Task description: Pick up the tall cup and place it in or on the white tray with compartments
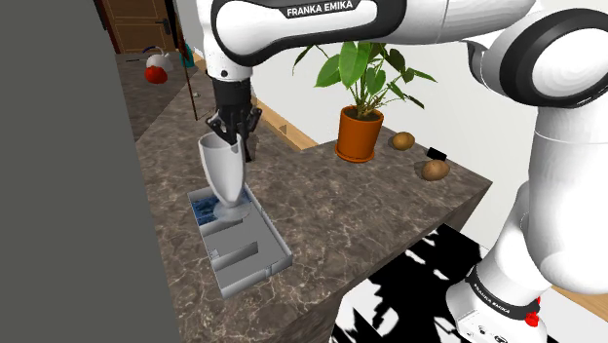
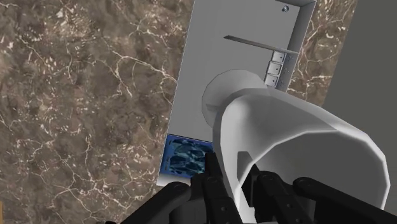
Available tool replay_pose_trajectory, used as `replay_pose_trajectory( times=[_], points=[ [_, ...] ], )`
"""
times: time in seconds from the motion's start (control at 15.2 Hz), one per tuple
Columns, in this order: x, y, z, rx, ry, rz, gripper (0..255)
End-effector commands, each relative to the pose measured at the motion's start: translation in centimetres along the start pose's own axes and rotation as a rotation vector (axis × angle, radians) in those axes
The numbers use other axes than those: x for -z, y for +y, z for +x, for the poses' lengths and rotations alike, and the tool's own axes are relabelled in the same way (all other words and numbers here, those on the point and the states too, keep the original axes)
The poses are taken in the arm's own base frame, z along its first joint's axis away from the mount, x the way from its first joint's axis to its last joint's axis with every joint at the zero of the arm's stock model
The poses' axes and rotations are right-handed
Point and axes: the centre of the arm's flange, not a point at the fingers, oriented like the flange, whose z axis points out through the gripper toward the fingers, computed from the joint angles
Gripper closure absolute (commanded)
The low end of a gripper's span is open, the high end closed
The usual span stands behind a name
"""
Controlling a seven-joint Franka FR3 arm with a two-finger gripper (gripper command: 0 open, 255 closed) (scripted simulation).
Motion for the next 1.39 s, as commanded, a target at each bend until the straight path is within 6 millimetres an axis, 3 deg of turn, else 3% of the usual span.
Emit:
replay_pose_trajectory(
  times=[0.0,0.53,0.99,1.06,1.32],
  points=[
    [-1.0,0.0,0.0,0.0,0.002,0.001,255],
    [-4.9,0.0,-0.1,0.0,0.002,0.001,255],
    [-4.9,0.0,-0.1,0.0,0.002,0.001,255],
    [-5.0,0.0,0.0,0.0,0.002,0.001,0],
    [-5.0,0.0,0.1,0.0,0.002,0.001,0]
  ],
)
